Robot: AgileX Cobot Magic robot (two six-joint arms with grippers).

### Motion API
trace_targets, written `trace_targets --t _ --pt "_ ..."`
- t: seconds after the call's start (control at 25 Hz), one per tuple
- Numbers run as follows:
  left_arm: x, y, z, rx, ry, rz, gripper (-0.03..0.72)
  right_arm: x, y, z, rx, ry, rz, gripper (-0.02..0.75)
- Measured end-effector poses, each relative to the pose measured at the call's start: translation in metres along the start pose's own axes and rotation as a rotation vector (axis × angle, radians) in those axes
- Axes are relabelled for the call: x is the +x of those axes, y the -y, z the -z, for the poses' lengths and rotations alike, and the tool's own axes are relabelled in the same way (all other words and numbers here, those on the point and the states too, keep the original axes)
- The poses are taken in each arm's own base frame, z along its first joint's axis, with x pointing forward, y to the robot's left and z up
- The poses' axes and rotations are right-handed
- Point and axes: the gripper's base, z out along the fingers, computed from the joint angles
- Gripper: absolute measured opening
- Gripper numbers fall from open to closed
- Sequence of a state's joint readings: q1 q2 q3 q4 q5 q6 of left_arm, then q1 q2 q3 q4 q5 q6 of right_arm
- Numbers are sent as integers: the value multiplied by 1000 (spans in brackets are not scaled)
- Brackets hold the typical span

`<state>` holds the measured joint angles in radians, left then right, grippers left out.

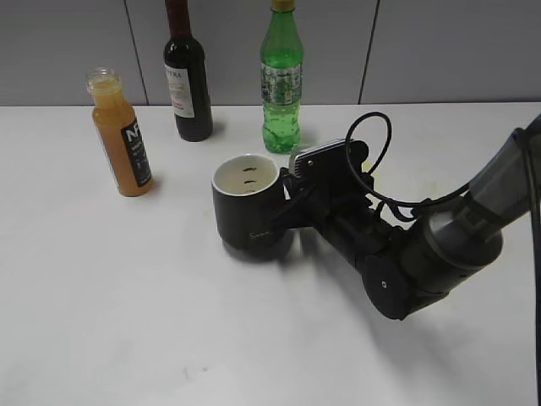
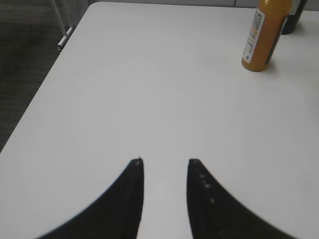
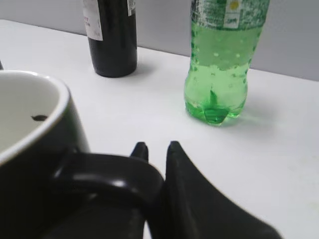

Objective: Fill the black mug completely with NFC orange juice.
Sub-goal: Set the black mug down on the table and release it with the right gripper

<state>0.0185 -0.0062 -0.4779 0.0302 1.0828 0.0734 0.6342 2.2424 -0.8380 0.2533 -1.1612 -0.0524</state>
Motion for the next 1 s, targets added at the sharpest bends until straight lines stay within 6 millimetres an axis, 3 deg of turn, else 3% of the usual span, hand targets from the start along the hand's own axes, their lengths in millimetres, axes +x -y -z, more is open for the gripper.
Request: trace_targets --t 0.72,0.84,1.0 --pt "0 0 0 0 0 0 237 18 2 0 11 -29 -71 76" --pt "0 0 0 0 0 0 237 19 1 2 -4 -25 -68 124" --pt "0 0 0 0 0 0 237 24 2 9 -7 -47 -88 244"
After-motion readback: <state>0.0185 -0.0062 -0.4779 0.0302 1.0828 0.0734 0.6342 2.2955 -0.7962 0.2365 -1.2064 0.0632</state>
